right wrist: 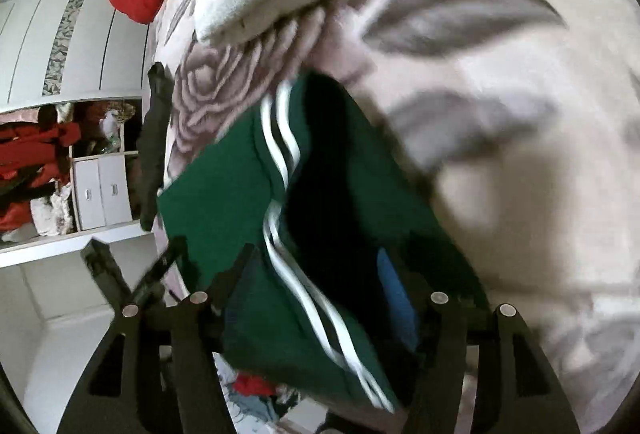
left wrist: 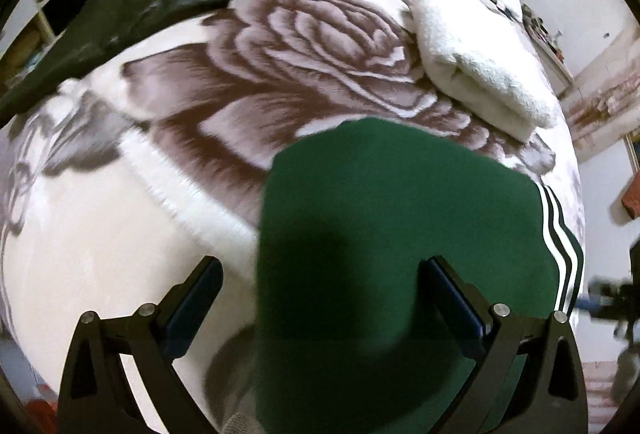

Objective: Fold large clothes

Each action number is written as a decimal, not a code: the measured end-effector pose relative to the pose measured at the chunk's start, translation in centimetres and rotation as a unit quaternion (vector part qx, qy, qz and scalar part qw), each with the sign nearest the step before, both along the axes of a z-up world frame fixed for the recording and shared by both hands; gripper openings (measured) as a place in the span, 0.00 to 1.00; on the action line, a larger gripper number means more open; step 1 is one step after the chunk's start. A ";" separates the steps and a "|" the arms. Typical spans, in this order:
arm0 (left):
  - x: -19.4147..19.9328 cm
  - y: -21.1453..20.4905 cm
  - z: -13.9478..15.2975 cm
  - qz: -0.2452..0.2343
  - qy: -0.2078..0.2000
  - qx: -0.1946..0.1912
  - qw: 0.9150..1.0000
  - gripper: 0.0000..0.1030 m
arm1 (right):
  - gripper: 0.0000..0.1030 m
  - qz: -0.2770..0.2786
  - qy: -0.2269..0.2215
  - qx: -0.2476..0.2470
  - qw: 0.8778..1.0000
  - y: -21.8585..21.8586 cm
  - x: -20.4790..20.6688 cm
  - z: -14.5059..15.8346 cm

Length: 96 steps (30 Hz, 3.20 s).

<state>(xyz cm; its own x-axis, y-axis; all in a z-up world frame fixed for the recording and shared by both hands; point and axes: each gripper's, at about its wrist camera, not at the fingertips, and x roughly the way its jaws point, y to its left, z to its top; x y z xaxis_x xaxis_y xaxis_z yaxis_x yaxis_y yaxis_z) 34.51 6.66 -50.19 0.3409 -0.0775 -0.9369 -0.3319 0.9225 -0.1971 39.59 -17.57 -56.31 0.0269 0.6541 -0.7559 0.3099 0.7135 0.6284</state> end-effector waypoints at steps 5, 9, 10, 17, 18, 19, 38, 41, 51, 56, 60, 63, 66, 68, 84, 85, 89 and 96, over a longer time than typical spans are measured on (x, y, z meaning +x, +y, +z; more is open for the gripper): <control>-3.3 -0.6 -0.1 0.019 0.009 0.006 1.000 1.00 | 0.70 -0.003 0.077 0.031 0.997 -0.2 -6.6 -4.7; -4.9 -1.1 -0.9 0.033 0.021 0.000 0.999 1.00 | 0.71 -0.048 0.087 0.053 0.994 0.5 -7.8 -8.1; -5.0 -1.2 -0.9 0.034 0.021 0.000 0.999 1.00 | 0.54 -0.060 0.074 0.045 0.994 0.4 -7.8 -7.7; -4.9 -3.1 -0.4 0.016 0.016 0.035 0.999 1.00 | 0.05 -0.072 0.028 -0.002 0.997 -0.1 -10.2 -1.6; -4.9 -3.5 -0.2 0.013 0.014 0.036 0.999 1.00 | 0.05 -0.083 0.026 -0.002 0.996 -0.6 -10.7 -0.6; -4.9 -3.8 -0.1 0.011 0.011 0.032 0.999 1.00 | 0.05 -0.099 0.017 -0.010 0.995 -1.3 -11.4 0.9; -4.2 -5.9 -0.7 -0.024 0.010 0.008 1.000 1.00 | 0.40 -0.101 0.066 -0.062 0.991 -6.0 -14.0 -3.1; -2.9 -4.5 0.0 -0.005 -0.005 -0.008 1.000 1.00 | 0.51 -0.127 0.029 -0.058 0.990 -7.4 -12.5 -0.5; 5.6 -0.7 -3.2 0.010 -0.006 -0.013 1.000 1.00 | 0.53 -0.110 -0.001 -0.006 0.994 -3.5 1.8 -4.6; 5.3 -0.7 -3.1 0.006 -0.007 -0.016 1.000 1.00 | 0.03 -0.123 -0.006 -0.029 0.992 -1.5 2.7 -3.7; 5.2 -0.4 -2.7 0.009 -0.010 -0.044 0.999 1.00 | 0.02 -0.167 -0.027 -0.039 0.985 -2.8 4.1 -0.4; 5.3 -0.6 -2.4 0.009 -0.007 -0.033 0.999 1.00 | 0.02 -0.146 0.011 -0.045 0.988 -2.4 5.3 -3.1; 4.8 -0.2 -2.0 0.015 -0.005 -0.041 0.999 1.00 | 0.04 -0.067 0.040 -0.042 0.996 -1.3 6.0 -5.9; 4.0 0.2 -1.6 0.021 -0.006 -0.048 0.999 1.00 | 0.13 -0.052 0.041 -0.030 0.997 -1.9 5.7 -5.8; -5.1 0.4 -4.8 0.042 0.006 -0.216 0.976 1.00 | 0.94 0.102 -0.028 -0.016 0.994 -2.9 0.1 -8.4; -5.2 0.1 -5.3 0.039 0.007 -0.228 0.973 1.00 | 0.94 0.098 -0.021 0.006 0.995 -3.0 0.0 -9.2; -5.1 -0.7 -7.2 0.032 0.003 -0.279 0.960 1.00 | 1.00 0.053 0.019 0.123 0.991 -3.6 -0.4 -13.2; -4.5 -0.1 -8.1 0.022 -0.013 -0.321 0.947 1.00 | 1.00 0.095 0.043 0.222 0.969 0.3 0.4 -14.8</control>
<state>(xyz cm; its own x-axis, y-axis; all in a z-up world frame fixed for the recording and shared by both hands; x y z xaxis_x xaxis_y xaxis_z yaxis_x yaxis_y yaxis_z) 30.02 6.57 -58.26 0.3788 -0.6138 -0.6926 -0.3547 0.5949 -0.7212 39.99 -17.24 -71.14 -0.1773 0.9021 -0.3933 0.2635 0.4286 0.8642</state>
